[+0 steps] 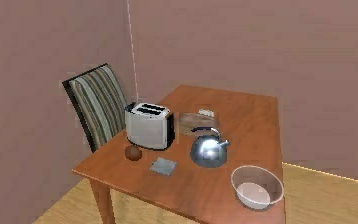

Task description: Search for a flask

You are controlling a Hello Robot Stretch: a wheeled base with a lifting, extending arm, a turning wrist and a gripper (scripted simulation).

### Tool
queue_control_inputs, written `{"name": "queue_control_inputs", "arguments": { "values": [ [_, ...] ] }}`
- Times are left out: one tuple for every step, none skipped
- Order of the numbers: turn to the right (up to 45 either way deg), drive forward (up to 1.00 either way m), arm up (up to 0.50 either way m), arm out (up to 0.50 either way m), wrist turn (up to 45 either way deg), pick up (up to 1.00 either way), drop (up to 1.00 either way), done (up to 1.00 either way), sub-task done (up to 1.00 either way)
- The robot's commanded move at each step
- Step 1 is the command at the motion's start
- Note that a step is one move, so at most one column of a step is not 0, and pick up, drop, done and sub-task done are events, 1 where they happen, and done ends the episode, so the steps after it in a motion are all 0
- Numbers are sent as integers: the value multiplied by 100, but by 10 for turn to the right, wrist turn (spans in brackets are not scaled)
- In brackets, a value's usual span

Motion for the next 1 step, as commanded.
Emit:
{"name": "queue_control_inputs", "arguments": {
  "values": [
    [0,0,0,0,0,0,0,100,0]
  ]
}}
